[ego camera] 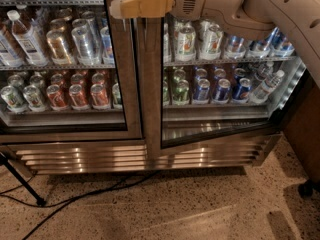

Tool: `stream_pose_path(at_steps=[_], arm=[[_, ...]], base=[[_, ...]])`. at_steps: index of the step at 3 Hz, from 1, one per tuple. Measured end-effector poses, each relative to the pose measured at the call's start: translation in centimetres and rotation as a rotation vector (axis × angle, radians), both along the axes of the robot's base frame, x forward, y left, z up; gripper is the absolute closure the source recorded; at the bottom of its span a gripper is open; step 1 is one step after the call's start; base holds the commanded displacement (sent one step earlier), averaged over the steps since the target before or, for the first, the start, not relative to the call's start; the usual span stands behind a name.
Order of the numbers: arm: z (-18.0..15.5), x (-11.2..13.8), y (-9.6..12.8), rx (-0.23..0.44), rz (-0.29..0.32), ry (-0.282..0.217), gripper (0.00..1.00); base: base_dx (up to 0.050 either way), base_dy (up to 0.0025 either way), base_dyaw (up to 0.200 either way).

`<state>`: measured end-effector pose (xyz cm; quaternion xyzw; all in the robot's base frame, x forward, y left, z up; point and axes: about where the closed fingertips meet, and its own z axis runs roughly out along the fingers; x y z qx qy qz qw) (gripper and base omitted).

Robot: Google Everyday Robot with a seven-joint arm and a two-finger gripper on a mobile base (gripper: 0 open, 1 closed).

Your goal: Open right fridge door

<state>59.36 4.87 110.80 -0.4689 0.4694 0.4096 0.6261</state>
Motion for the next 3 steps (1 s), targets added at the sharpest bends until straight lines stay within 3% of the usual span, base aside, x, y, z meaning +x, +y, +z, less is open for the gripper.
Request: stream_pose_path(at_steps=[2,3], arm=[[-0.1,0.1,0.0,-0.006,0.004,-0.004,0.0],[-1.1,0.0,-1.0,-0.068,-0.031,0.022,0.0]], base=[[0.0,0.0,0.0],[0.0,0.0,0.0]])
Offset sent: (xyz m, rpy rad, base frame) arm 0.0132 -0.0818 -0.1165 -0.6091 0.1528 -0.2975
